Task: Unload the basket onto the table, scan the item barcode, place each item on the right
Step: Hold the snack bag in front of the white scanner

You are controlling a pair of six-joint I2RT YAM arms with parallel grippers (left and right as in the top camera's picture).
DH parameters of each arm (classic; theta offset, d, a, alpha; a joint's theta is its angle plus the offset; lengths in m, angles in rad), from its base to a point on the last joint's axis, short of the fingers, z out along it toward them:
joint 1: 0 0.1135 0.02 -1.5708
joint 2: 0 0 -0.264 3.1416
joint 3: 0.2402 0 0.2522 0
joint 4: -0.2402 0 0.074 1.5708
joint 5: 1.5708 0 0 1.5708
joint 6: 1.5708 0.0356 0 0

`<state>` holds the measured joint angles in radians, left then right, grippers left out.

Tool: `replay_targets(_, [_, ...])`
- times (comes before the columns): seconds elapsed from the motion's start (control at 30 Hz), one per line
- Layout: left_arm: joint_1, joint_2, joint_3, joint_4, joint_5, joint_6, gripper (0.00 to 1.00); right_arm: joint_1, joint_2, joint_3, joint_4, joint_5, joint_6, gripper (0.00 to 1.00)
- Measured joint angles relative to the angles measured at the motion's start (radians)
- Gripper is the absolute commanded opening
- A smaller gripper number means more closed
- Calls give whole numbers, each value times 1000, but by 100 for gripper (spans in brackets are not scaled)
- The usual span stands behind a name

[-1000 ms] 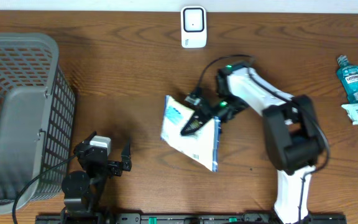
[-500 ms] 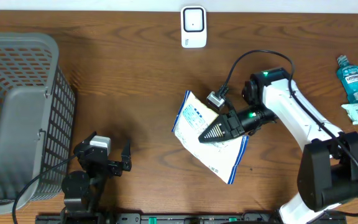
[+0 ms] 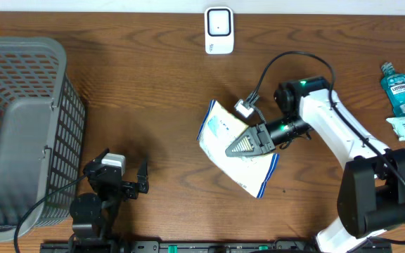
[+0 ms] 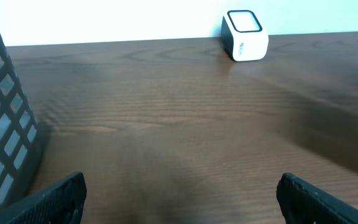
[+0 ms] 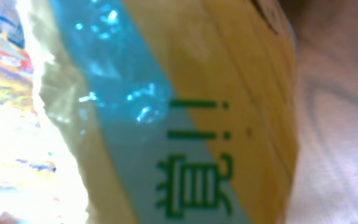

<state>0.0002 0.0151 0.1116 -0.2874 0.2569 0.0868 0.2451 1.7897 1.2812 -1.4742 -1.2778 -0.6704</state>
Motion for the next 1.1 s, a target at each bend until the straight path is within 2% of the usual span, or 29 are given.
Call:
replay_targets(0.13, [0, 0, 0, 0, 0, 0, 98, -42, 0, 43, 6, 31, 14, 2])
replay_targets(0.3, [0, 0, 0, 0, 0, 0, 98, -63, 0, 193, -26, 124, 35, 2])
replay_targets(0.43, [0, 0, 0, 0, 0, 0, 98, -60, -3, 306, 48, 192, 102, 2])
replay_targets(0.57, [0, 0, 0, 0, 0, 0, 98, -49, -9, 364, 283, 306, 276, 2])
replay_targets(0.77, [0, 0, 0, 0, 0, 0, 98, 4, -10, 369, 698, 655, 546, 1])
replay_targets(0.97, [0, 0, 0, 0, 0, 0, 98, 61, -10, 369, 1023, 976, 599, 1])
replay_targets(1.1, [0, 0, 0, 0, 0, 0, 98, 87, 17, 372, 1242, 1075, 559, 1])
